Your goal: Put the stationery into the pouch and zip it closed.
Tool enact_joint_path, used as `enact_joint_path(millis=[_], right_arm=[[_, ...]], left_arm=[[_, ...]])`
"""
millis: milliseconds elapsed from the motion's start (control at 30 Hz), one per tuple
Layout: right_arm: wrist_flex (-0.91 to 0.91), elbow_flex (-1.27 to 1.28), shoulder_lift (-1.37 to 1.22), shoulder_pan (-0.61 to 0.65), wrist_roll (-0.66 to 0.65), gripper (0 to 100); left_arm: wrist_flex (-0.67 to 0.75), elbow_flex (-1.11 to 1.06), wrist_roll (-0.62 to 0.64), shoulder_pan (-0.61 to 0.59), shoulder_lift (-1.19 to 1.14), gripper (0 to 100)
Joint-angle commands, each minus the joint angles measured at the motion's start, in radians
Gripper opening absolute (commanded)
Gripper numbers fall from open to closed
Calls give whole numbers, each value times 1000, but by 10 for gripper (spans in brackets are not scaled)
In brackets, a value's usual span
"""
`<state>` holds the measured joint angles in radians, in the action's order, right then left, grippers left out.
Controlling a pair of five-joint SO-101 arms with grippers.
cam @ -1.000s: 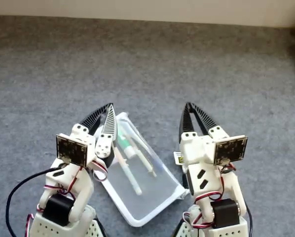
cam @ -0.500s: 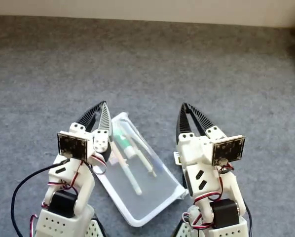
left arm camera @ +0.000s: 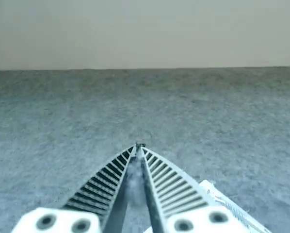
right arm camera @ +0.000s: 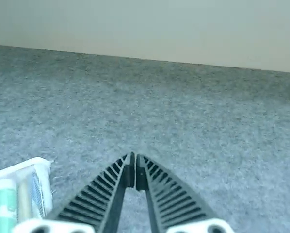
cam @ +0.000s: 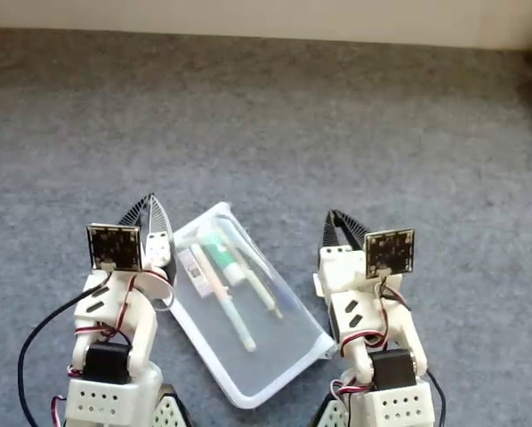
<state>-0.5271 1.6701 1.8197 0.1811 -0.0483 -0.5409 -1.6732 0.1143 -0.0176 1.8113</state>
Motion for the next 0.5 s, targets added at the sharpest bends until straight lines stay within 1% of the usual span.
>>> enact_joint_path(millis=[0,200,467], right_arm=[[-15,114,16,-15,5,5],[-105,117,16,-15,6,5],[-337,117,16,-10,6,5]], left_arm=[[-89,-22,-6,-15,18,5],[-221,-22,-6,-15,18,5],[-245,-22,-6,-10,18,5]])
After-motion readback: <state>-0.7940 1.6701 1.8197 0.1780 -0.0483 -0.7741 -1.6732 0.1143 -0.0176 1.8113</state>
